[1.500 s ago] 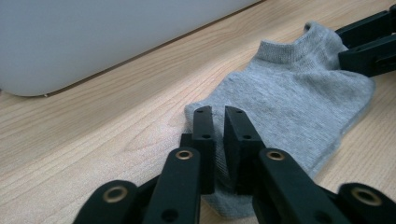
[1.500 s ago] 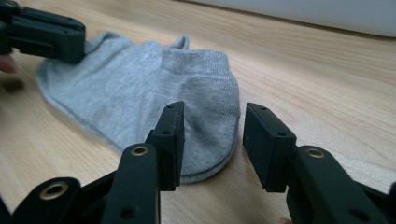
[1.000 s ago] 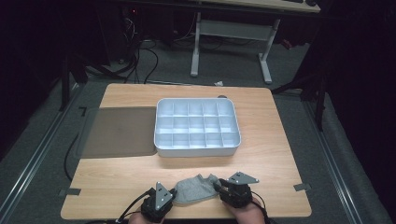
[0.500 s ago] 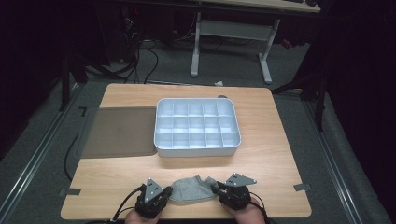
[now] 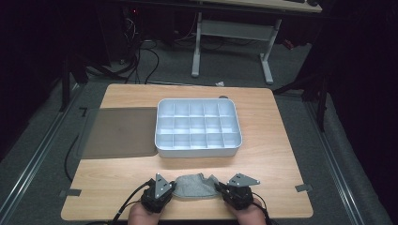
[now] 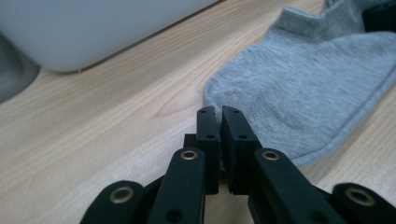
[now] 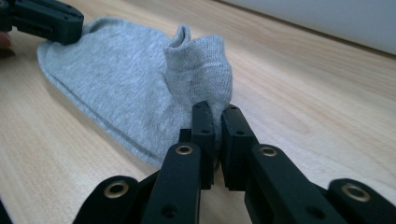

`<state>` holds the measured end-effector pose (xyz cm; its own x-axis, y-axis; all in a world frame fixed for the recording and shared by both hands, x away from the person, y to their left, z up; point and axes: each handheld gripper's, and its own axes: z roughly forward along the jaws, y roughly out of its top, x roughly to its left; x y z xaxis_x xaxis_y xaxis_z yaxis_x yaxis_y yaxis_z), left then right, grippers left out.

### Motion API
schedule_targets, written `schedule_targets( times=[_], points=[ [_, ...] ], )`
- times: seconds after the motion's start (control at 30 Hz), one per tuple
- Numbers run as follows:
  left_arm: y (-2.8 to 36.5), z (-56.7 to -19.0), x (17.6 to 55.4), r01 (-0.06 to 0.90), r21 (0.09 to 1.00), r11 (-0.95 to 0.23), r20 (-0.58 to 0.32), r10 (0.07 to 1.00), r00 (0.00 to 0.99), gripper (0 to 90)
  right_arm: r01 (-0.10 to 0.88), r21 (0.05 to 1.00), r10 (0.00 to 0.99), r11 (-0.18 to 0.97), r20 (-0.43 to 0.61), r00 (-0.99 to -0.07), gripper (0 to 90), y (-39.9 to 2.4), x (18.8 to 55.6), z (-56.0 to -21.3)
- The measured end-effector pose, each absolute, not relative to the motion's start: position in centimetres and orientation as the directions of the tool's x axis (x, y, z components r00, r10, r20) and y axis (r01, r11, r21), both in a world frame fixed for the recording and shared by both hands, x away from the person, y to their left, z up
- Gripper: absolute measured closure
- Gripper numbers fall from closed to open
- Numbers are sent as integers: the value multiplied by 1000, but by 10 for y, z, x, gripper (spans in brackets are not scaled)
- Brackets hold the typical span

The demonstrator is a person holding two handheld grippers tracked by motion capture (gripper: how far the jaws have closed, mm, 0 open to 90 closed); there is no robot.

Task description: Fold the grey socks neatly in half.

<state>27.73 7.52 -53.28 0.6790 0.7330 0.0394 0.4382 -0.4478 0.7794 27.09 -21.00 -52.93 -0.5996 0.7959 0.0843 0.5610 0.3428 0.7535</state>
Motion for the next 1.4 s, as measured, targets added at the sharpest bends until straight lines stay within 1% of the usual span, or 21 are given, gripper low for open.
schedule_targets(
  times=[0.03, 0.13, 0.23, 0.3, 0.37, 0.4, 0.57, 0.7, 0.87, 0.9, 0.97, 1.0, 1.03, 1.07, 1.1, 1.13, 1.17, 1.2, 1.3, 1.37, 1.4],
  points=[
    [74, -533, 279, 431, 779, -456, 46, 727, 685, 860, 569, 755, 806, 325, 94, -585, 863, -212, 274, -528],
    [77, -533, 288, 449, 781, -435, -7, 712, 702, 859, 570, 756, 812, 322, 90, -577, 862, -214, 281, -526],
    [79, -533, 295, 460, 781, -422, -33, 708, 706, 858, 575, 750, 814, 327, 85, -575, 862, -214, 288, -524],
    [80, -533, 298, 458, 782, -422, -30, 709, 704, 857, 577, 749, 818, 325, 84, -569, 861, -212, 293, -523],
    [81, -533, 300, 450, 783, -429, -6, 719, 695, 852, 583, 745, 817, 325, 89, -569, 862, -209, 298, -524],
    [83, -533, 301, 458, 782, -423, -15, 721, 692, 849, 582, 747, 816, 321, 93, -570, 861, -208, 298, -524],
    [86, -533, 304, 479, 781, -401, -36, 736, 676, 847, 566, 769, 808, 296, 114, -578, 861, -207, 291, -521],
    [85, -533, 300, 477, 778, -409, -14, 748, 664, 858, 559, 784, 806, 270, 133, -576, 862, -209, 283, -520],
    [88, -532, 300, 494, 778, -388, -35, 758, 651, 856, 559, 779, 802, 284, 126, -584, 862, -209, 283, -521],
    [88, -532, 300, 494, 778, -388, -35, 758, 651, 850, 562, 778, 802, 280, 132, -583, 862, -210, 283, -522],
    [89, -527, 299, 488, 795, -361, -47, 765, 643, 786, 562, 777, 800, 283, 132, -585, 861, -209, 283, -522],
    [88, -518, 299, 473, 820, -321, -64, 770, 634, 753, 563, 772, 800, 296, 121, -588, 861, -207, 282, -523],
    [88, -518, 299, 473, 820, -321, -64, 770, 634, 735, 563, 772, 800, 296, 121, -588, 861, -207, 282, -523],
    [85, -512, 299, 466, 831, -304, -77, 766, 638, 735, 563, 771, 800, 298, 120, -588, 861, -207, 282, -523],
    [74, -506, 299, 465, 837, -287, -106, 750, 653, 696, 565, 770, 800, 297, 123, -588, 861, -207, 283, -524],
    [68, -504, 298, 470, 836, -284, -117, 744, 657, 687, 566, 770, 800, 295, 125, -587, 860, -207, 283, -524],
    [68, -504, 298, 470, 836, -284, -117, 744, 657, 687, 566, 770, 799, 295, 126, -588, 860, -208, 284, -525],
    [55, -505, 298, 476, 834, -280, -135, 732, 667, 688, 568, 769, 800, 293, 129, -587, 860, -208, 284, -525],
    [35, -512, 300, 505, 807, -305, -154, 718, 679, 746, 575, 765, 798, 290, 138, -586, 859, -207, 283, -526],
    [23, -517, 300, 516, 788, -337, -141, 716, 683, 797, 573, 766, 797, 290, 138, -588, 860, -207, 283, -526],
    [18, -520, 301, 516, 775, -366, -118, 718, 686, 818, 572, 767, 796, 291, 137, -589, 860, -208, 283, -526]
  ],
)
